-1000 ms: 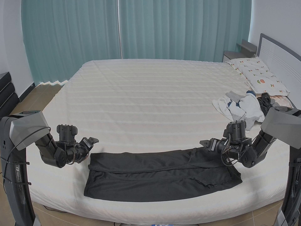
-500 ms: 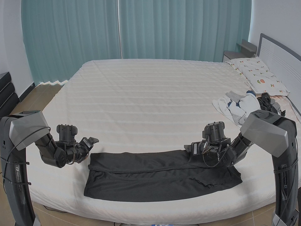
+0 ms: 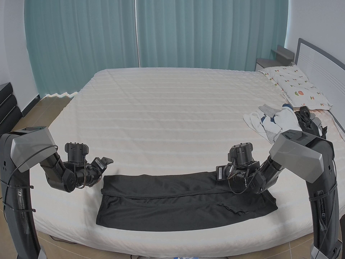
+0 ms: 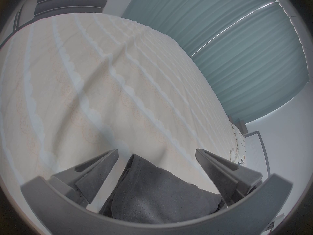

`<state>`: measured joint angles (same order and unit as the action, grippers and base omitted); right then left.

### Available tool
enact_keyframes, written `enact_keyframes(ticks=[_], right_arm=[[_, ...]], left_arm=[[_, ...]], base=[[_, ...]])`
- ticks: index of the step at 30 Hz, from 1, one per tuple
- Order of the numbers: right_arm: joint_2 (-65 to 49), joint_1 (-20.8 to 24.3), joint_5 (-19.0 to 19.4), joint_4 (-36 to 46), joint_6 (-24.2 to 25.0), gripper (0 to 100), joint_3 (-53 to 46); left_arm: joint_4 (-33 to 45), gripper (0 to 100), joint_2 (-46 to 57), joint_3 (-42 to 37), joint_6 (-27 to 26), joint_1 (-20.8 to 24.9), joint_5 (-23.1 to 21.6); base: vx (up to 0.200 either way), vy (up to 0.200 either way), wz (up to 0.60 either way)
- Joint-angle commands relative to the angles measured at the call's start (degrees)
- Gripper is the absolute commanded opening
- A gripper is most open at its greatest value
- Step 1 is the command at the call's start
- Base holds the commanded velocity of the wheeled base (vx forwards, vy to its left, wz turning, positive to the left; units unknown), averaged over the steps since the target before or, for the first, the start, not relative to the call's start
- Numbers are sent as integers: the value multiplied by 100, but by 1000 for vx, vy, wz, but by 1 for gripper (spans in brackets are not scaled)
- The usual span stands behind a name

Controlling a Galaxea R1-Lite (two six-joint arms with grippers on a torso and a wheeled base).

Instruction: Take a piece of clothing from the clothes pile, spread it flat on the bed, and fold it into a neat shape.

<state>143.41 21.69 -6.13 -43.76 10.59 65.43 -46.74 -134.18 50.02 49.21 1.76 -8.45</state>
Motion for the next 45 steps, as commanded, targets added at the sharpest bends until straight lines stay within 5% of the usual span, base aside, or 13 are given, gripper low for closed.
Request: enact_keyframes(ticks=[1,13,14,22,34,45], right_arm=[[-15,46,7,-9,4,0,14],[20,116,7,43,30,0,146],[20,116,16,26,39,100,137],[-287,20,24,-88,690,100,199],[-208,-956,95,-106,751,100,-65],[-41,-1035,183,-88,1032,100,-39]], left_arm=[[-2,100,-3,-1,1,0,1],[-2,100,-3,-1,-8,9,1],[-2,100,-3,-1,-8,9,1],[-2,100,-3,-1,-17,9,1],[-2,100,-3,-1,-17,0,1],[-2,100,-12,-1,-8,9,1]], base=[[0,0,0],[0,0,0],[0,0,0],[0,0,0],[0,0,0],[0,0,0]])
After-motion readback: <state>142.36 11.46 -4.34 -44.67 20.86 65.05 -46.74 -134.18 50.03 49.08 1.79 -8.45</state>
